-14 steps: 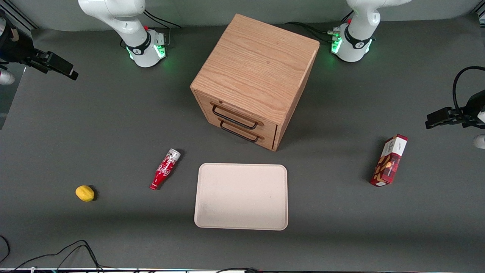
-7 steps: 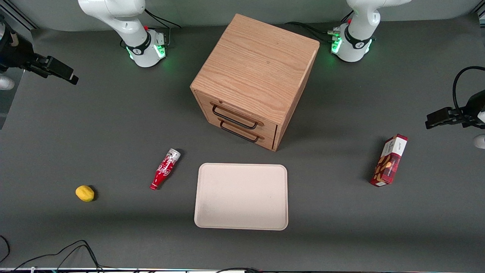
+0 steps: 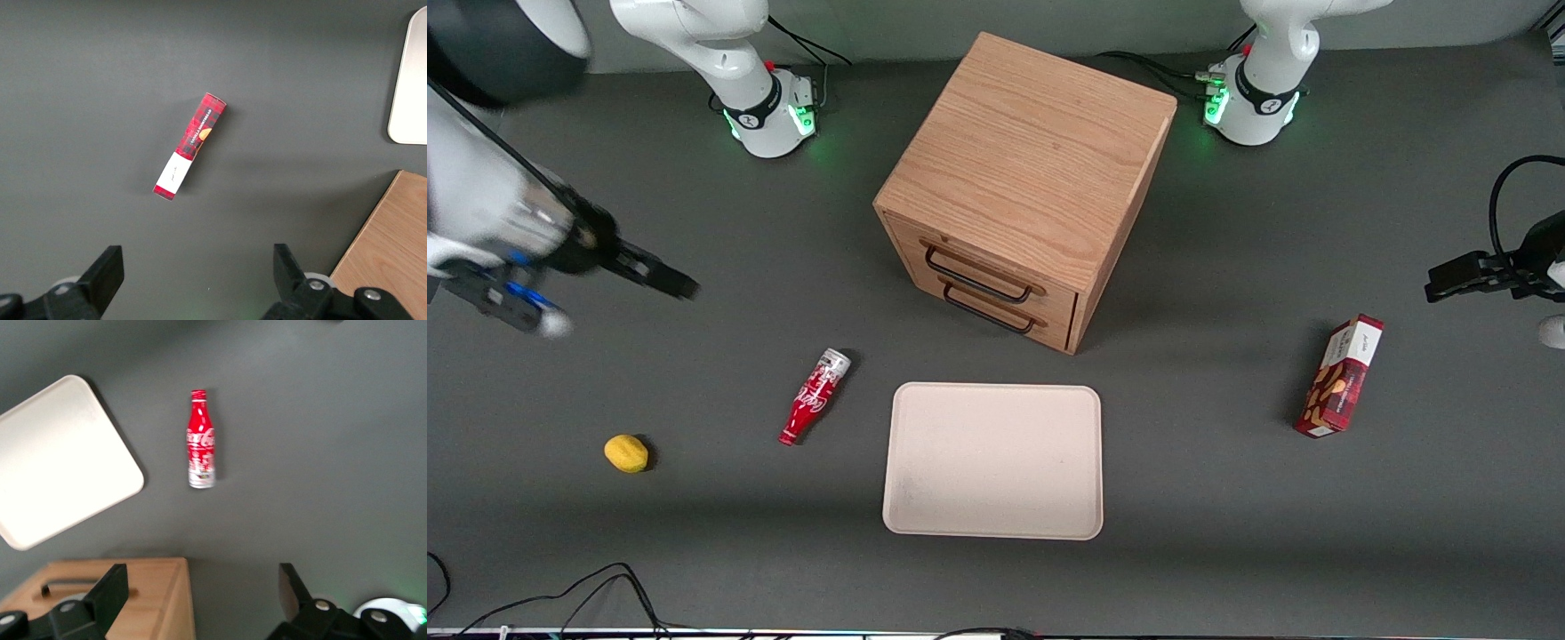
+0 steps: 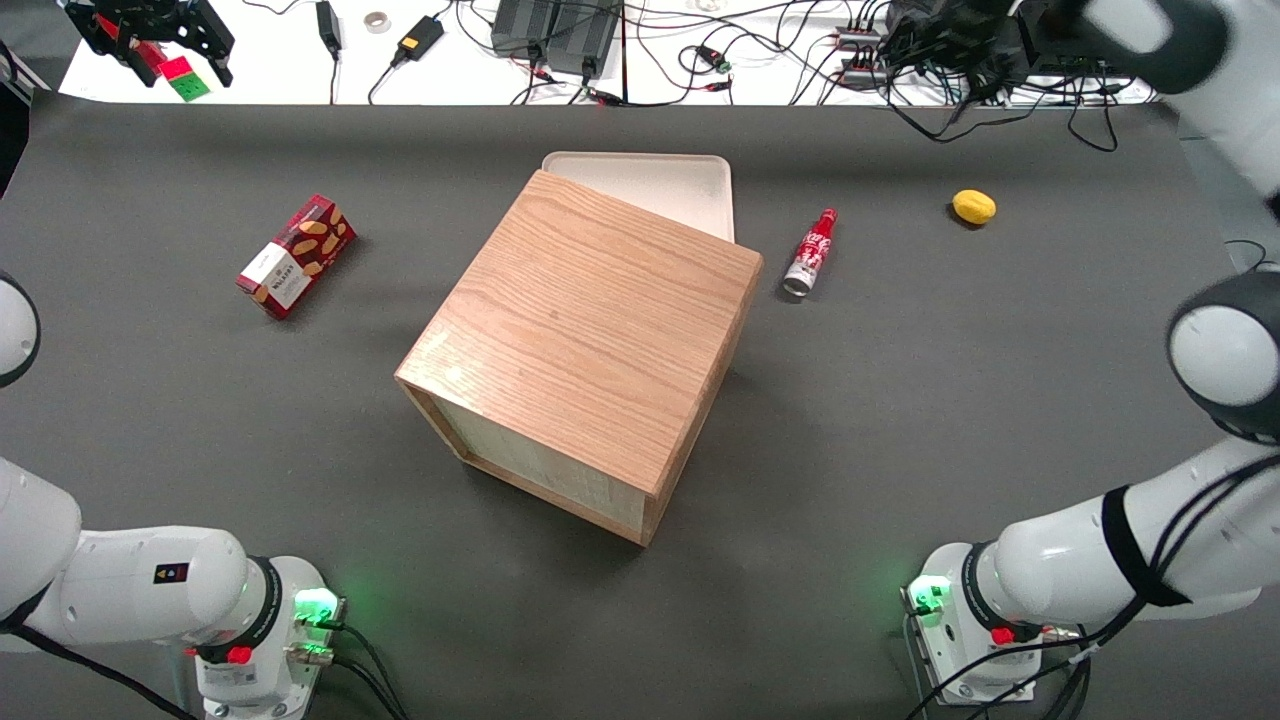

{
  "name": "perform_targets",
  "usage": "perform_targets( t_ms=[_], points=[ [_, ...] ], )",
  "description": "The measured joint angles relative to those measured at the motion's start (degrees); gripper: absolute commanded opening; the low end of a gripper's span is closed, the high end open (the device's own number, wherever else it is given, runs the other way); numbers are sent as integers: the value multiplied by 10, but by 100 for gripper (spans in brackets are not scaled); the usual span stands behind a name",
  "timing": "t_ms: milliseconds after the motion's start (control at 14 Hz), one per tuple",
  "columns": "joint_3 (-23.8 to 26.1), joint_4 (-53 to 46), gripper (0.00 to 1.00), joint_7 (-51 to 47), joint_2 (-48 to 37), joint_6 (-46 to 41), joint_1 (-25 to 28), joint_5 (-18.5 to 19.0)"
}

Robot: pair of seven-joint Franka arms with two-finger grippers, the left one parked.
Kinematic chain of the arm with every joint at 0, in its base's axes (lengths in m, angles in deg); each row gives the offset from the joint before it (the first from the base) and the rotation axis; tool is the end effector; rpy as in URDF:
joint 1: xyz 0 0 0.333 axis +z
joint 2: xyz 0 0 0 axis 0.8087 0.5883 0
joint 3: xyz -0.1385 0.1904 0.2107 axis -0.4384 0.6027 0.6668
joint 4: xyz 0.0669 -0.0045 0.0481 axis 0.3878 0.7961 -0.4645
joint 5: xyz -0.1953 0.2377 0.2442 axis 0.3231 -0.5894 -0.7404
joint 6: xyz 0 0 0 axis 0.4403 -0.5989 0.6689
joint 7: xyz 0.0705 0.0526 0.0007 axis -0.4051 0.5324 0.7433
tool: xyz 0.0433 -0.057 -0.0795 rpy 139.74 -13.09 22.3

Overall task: Place coke bottle on tray
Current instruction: 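Move the right gripper down over the red Coca-Cola bottle, then close the right gripper around the bottle's body and lift it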

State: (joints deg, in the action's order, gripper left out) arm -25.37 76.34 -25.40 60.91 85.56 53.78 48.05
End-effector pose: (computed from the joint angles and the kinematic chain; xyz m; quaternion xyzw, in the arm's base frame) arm 0.6028 0.1320 0.5472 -0.9587 0.2742 0.0690 0.0293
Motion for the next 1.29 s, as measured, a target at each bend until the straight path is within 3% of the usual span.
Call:
perform_targets(
  t_ms=[214,429,786,1286],
  points=[
    [12,18,100,-75,120,129,14,12],
    [19,54,100,-101,192,232,20,69],
    [21,178,100,-104,210,407,21,120],
    [19,257,100,-104,209,506,15,150]
  ],
)
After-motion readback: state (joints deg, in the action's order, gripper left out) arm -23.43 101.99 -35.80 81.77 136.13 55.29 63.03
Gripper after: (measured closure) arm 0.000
